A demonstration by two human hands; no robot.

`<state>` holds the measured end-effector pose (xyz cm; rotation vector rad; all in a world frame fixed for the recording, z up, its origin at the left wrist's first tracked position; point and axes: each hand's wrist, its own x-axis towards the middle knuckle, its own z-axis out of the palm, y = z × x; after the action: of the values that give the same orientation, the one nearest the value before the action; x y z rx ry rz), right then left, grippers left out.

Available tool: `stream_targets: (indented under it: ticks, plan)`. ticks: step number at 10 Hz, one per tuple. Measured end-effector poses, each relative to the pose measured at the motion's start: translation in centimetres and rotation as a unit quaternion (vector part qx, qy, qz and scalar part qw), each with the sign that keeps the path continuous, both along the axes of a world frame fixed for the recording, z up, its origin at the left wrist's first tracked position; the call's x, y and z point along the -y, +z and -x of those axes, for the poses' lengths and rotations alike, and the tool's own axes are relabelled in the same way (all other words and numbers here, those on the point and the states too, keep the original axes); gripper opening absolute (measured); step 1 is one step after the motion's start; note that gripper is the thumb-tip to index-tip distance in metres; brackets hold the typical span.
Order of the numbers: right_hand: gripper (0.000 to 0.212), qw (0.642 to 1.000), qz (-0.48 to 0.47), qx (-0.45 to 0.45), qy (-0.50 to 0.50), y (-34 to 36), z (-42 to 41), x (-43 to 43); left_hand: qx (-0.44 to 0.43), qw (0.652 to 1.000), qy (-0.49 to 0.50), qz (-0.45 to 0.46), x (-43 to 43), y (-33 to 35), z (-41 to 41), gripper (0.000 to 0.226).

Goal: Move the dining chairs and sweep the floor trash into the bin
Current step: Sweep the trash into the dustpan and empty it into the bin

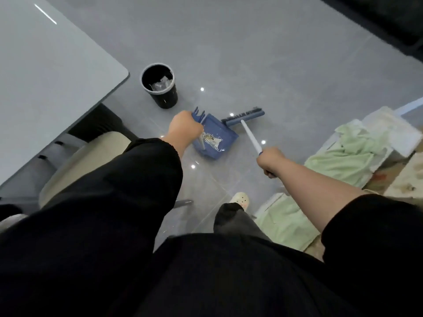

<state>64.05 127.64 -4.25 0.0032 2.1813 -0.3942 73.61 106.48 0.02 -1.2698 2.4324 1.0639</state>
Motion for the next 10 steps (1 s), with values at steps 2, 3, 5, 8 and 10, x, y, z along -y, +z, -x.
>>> stream_targets:
  ticks: [2,3,5,8,10]
  plan:
    - [0.037,0.981,-0.033,-0.041,0.186,0.4,10.8,6.9,-0.002,0.992,0.127,-0.002,5.8,0.2,5.4,0.008]
    - [0.037,0.960,-0.056,-0.059,0.266,0.8,15.9,11.4,0.009,0.984,0.180,-0.001,8.8,0.4,7.6,0.016]
    - [0.040,0.915,-0.075,-0.086,0.388,-0.6,24.1,22.5,0.002,0.953,0.301,-0.037,14.6,-0.4,11.3,0.011]
    - [0.045,0.840,-0.080,-0.126,0.522,-0.8,32.6,32.6,-0.079,0.801,0.581,-0.122,15.6,1.0,14.9,0.019]
    - [0.040,0.784,-0.085,-0.105,0.606,-0.8,38.0,38.3,-0.062,0.744,0.643,-0.170,13.6,1.0,18.9,0.013]
